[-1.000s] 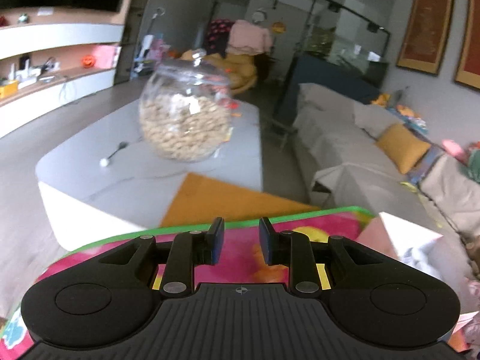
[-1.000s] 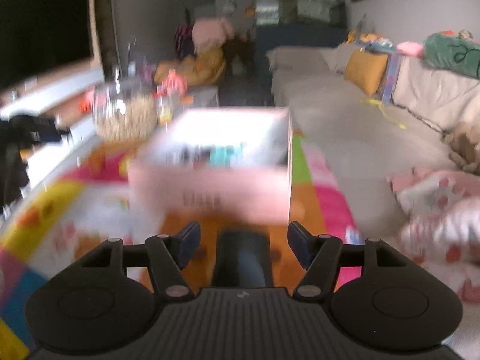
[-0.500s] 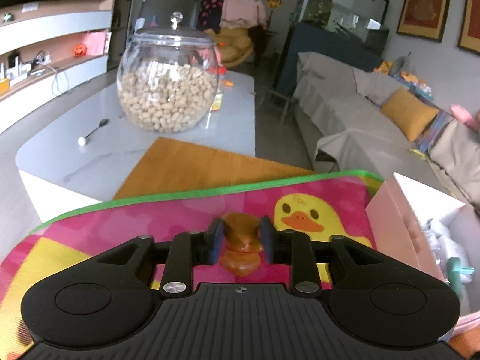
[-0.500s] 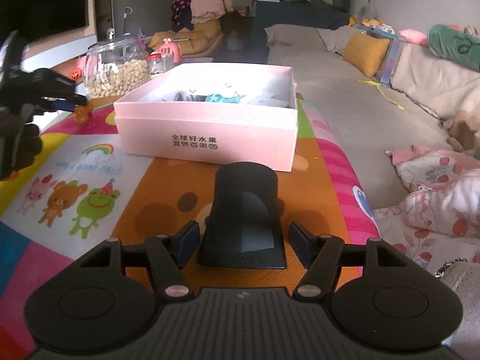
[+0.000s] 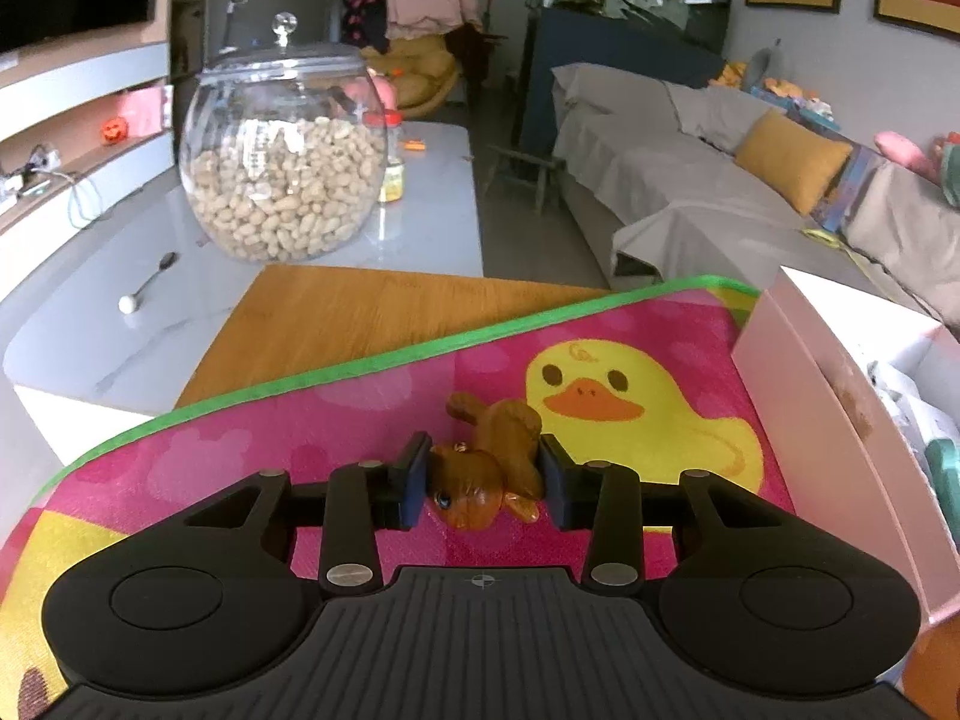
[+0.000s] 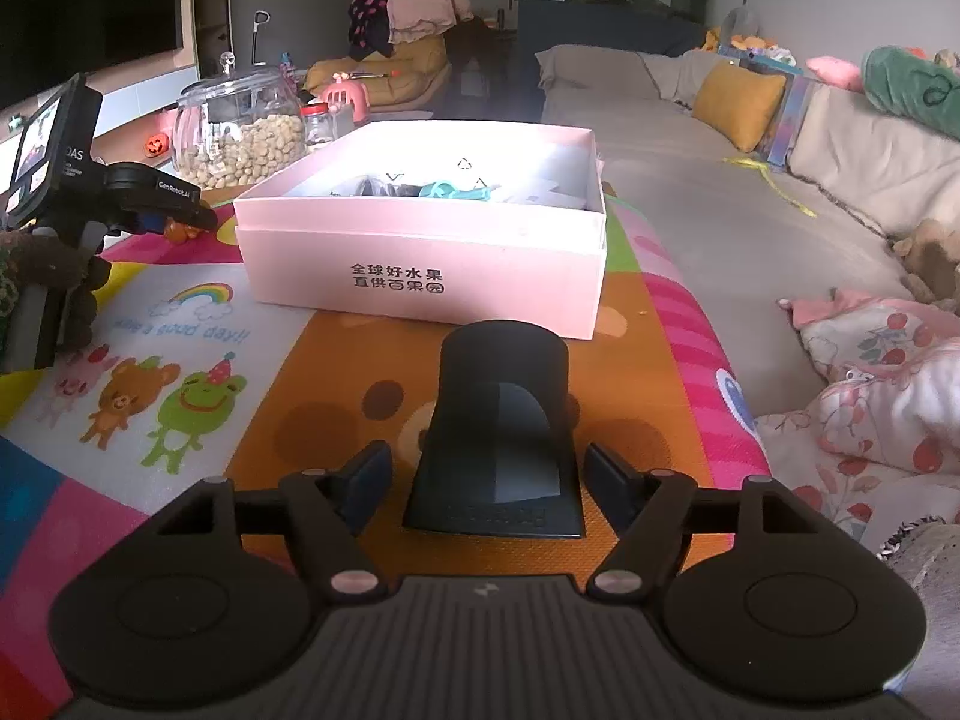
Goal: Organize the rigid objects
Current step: 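Grasp the orange teddy bear figure with the left gripper, then carry the teddy bear into the pink box and open the left gripper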
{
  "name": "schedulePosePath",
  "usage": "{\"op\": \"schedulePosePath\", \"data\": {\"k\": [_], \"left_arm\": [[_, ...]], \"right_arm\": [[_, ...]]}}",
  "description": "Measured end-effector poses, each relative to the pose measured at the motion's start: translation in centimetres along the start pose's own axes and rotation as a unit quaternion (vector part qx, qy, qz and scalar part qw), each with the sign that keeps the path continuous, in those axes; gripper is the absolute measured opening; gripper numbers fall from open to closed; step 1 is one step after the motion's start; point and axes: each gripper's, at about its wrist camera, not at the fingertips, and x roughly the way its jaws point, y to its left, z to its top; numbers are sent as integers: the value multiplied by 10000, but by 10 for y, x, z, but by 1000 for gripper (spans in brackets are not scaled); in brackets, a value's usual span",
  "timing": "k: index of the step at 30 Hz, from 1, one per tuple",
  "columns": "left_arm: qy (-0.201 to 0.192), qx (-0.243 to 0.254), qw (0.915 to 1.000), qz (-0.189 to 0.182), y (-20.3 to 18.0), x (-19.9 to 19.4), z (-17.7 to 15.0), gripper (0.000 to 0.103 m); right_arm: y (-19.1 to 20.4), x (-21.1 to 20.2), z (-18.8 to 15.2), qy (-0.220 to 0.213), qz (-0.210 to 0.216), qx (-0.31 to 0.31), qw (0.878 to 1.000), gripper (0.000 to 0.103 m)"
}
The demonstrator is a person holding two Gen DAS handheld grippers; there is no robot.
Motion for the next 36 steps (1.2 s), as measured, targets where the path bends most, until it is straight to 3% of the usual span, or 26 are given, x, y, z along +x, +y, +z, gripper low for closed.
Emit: {"op": "schedulePosePath", "data": {"k": [3, 10, 14, 17, 21, 24, 28, 31, 32, 36], "left_arm": [[3, 10, 9997, -258, 3, -12, -6, 42], [-58, 375, 9954, -884, -8, -65, -34, 42], [199, 570, 9896, -1303, -24, -105, -63, 42], [366, 790, 9831, -1610, -39, -133, -84, 42], [509, 1050, 9790, -1673, -62, -148, -104, 42], [616, 1098, 9775, -1692, -73, -145, -110, 42], [673, 1151, 9756, -1746, -81, -147, -116, 42], [701, 1164, 9743, -1797, -85, -149, -119, 42], [710, 1165, 9740, -1807, -86, -149, -120, 42], [764, 1156, 9736, -1815, -87, -149, -122, 42]], "right_arm": [[0, 2, 1, 66, 140, -46, 9999, 83], [1, 4, 2, 157, 265, -84, 9995, 88], [2, 6, 3, 300, 406, 36, 9987, 103], [14, 6, 2, 397, 272, -180, 9987, 103], [13, 5, 3, 424, 310, -126, 9985, 102], [7, 2, 8, 353, 284, 37, 9990, 89], [2, 3, 18, 185, -4, 130, 9997, 85], [1, 7, 23, 164, -43, 135, 9998, 68], [1, 8, 23, 205, -20, 130, 9997, 52], [2, 5, 24, 303, 112, 201, 9993, 52]]}}
